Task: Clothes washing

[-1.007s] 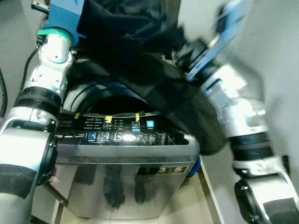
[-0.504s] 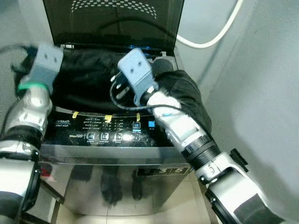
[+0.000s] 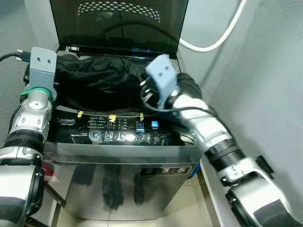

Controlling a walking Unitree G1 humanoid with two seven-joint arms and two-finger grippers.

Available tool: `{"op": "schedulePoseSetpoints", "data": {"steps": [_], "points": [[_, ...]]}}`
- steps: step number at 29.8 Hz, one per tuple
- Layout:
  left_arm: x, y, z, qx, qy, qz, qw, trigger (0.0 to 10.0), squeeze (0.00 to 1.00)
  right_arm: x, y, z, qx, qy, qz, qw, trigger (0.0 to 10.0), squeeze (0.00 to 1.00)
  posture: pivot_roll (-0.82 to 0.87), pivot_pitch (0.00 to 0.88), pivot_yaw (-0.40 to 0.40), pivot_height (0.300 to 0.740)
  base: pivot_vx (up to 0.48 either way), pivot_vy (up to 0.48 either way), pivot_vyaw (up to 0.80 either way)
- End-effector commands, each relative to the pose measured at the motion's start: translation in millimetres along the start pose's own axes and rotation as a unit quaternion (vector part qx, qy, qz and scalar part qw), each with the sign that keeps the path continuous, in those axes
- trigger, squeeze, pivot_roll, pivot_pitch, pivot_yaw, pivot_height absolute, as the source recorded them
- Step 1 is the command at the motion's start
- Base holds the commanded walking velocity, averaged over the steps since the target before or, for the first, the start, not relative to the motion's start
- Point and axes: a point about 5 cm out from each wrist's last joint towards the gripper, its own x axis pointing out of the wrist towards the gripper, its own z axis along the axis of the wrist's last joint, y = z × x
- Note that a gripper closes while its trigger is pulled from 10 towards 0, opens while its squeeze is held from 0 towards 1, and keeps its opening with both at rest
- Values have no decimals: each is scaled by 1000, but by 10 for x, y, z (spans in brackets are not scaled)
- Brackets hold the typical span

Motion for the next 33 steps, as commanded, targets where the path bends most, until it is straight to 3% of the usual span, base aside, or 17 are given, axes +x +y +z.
{"op": "schedulePoseSetpoints", "data": {"steps": [1,2,5,9,11,12,13,17,19,21,23,24,29,33], "points": [[38,212,101,-4,-16,44,999,10000,1000,-148,-126,31,10,-10,12,1000,10000,0,32,102,-19,740,0,0,0],[38,212,101,-4,-16,44,999,10000,1000,-148,-126,31,10,-10,12,1000,10000,0,32,102,-19,740,0,0,0],[43,386,142,-5,-21,71,997,10000,1000,-492,-337,34,8,-16,45,999,10000,0,36,105,-20,740,0,0,0],[43,444,157,-1,-24,81,996,10000,1000,-652,-399,-16,7,-2,57,998,10000,0,39,106,-19,740,0,0,0],[42,506,166,5,-26,93,995,10000,1000,-849,-459,-115,8,29,65,997,10000,0,41,108,-19,740,0,0,0],[42,506,166,5,-26,93,995,10000,1000,-849,-459,-115,8,29,65,997,10000,0,41,108,-19,740,0,0,0],[42,533,173,7,-28,97,995,10000,1000,-973,-476,-202,11,55,70,996,10000,0,39,109,-18,740,0,0,0],[43,547,177,9,-28,99,995,10000,1000,-1059,-469,-264,19,72,73,995,10000,0,39,109,-17,740,0,0,0],[47,547,179,18,-27,100,994,10000,1000,-1132,-381,-369,23,98,88,991,10000,0,34,108,-16,740,0,0,0],[51,499,188,20,-27,88,996,10000,224,-1112,-331,-441,10,110,78,991,10000,0,31,106,-15,740,0,0,0],[51,499,188,20,-27,88,996,10000,224,-1112,-331,-441,10,110,78,991,10000,0,31,106,-15,740,0,0,0],[51,463,202,17,-31,78,996,10000,0,-1098,-328,-468,0,115,69,991,10000,0,31,106,-15,740,0,0,0],[4,224,381,-2,-93,11,996,10000,0,-1049,-394,-520,-5,119,14,993,10000,0,34,103,-22,740,0,0,0],[-41,126,448,-9,-114,-14,993,10000,0,-1077,-392,-558,-5,135,19,991,10000,0,36,100,-25,740,0,0,0]]}}
